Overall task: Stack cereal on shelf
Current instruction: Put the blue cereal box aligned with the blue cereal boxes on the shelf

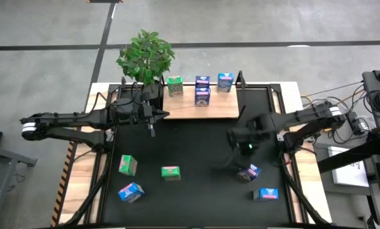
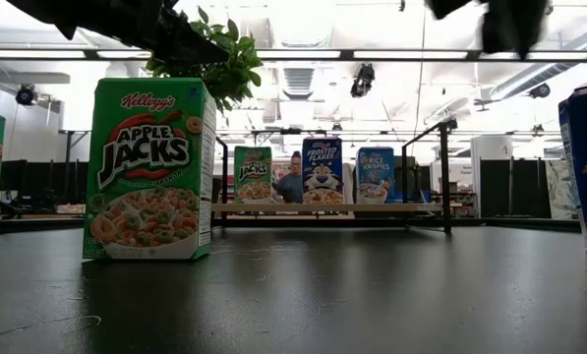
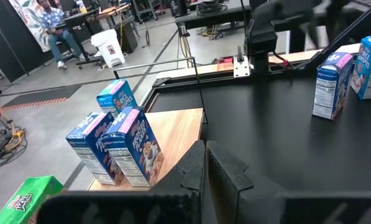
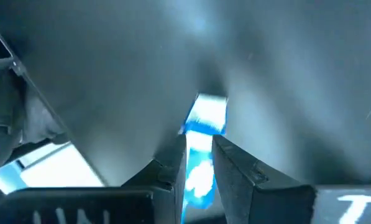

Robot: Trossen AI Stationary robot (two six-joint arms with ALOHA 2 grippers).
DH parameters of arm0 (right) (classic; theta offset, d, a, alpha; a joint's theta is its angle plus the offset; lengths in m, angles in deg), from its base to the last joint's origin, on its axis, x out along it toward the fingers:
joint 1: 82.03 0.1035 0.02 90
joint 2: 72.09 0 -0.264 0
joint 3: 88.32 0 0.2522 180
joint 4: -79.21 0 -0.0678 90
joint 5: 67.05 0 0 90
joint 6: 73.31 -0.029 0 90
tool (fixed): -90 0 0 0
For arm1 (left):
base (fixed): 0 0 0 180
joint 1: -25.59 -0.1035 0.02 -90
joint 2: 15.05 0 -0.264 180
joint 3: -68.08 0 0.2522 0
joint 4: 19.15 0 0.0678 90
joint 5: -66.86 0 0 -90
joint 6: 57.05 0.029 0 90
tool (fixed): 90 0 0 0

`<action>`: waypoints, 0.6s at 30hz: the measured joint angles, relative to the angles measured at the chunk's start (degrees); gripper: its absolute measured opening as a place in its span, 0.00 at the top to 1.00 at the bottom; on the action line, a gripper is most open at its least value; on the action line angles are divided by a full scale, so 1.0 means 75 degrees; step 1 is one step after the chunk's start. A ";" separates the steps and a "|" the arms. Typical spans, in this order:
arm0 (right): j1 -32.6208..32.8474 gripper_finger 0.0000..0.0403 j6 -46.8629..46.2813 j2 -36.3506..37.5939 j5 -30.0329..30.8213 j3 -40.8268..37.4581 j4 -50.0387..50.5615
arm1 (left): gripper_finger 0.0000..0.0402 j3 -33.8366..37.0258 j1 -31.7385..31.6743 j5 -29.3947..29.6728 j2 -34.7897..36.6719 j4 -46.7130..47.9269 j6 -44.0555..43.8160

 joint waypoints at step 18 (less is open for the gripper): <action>0.2638 0.44 -0.5248 -0.0016 0.1308 -0.0525 0.0138 | 1.00 0.0000 -0.0001 0.0000 -0.0001 -0.0006 0.0025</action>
